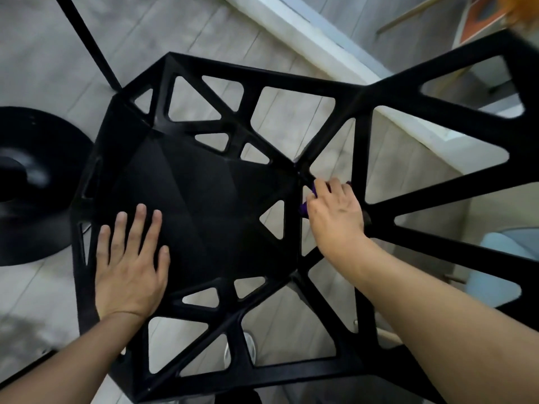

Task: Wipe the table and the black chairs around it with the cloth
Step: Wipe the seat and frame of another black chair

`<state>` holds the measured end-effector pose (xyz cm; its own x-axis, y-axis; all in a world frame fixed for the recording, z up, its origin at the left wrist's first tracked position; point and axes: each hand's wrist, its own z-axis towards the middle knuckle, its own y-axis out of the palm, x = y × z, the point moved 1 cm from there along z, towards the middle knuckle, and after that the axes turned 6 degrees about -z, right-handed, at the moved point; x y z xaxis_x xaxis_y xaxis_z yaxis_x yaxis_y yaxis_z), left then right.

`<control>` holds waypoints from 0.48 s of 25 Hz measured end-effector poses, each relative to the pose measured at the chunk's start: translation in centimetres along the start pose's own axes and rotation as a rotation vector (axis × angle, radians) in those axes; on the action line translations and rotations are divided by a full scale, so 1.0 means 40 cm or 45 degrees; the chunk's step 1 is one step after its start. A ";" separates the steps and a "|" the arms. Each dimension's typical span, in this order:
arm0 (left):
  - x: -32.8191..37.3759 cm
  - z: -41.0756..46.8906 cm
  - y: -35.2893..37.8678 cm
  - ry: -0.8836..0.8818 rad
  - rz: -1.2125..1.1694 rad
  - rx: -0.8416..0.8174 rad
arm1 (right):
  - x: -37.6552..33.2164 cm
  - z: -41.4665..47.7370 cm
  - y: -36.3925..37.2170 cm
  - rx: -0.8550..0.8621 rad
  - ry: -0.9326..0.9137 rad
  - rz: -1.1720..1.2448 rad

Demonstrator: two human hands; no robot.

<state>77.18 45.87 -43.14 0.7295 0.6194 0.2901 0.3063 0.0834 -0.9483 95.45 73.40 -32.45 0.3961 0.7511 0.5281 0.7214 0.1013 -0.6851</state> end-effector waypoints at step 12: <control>-0.006 -0.002 0.010 0.007 -0.023 0.046 | 0.080 0.145 -0.079 0.598 0.086 0.005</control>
<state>77.17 45.71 -43.59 0.7277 0.6130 0.3076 0.2970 0.1226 -0.9470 91.14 79.27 -31.51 0.4458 0.7096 0.5457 0.3908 0.3941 -0.8318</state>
